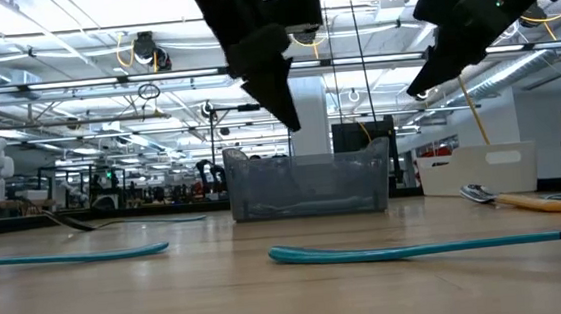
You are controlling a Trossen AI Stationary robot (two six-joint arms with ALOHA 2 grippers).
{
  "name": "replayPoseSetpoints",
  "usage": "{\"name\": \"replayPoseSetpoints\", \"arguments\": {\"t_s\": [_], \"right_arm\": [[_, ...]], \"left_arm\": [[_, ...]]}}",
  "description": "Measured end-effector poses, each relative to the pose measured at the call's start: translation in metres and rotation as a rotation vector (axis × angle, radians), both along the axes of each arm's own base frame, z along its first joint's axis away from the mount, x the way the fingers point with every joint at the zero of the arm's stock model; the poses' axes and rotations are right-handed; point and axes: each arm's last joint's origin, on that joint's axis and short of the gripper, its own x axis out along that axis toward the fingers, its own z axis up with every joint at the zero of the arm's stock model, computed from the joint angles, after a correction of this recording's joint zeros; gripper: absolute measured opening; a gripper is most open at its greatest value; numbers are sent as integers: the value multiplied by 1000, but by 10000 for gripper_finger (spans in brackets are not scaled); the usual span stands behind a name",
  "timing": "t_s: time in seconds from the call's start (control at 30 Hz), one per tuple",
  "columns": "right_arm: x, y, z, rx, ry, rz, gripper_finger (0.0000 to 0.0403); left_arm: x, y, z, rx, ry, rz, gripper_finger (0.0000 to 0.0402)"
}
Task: Sort silverware by color (type)
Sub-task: Put the top yellow spoon into the white bin
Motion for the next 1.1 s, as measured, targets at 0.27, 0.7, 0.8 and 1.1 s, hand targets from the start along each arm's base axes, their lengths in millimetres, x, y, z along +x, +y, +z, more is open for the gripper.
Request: {"name": "replayPoseSetpoints", "arguments": {"t_s": [0.27,0.7,0.8,1.1], "right_arm": [[2,26,0,68,-6,66,132],[-12,52,-14,162,121,-159,132],[-14,55,-19,203,136,-266,132],[-3,63,-42,437,252,-526,131]], "left_arm": [[-27,-23,26,153,-21,91,88],[-117,-22,10,93,-373,33,88],[-134,-18,5,50,-446,51,88],[-147,-13,-18,17,-496,92,87]]}}
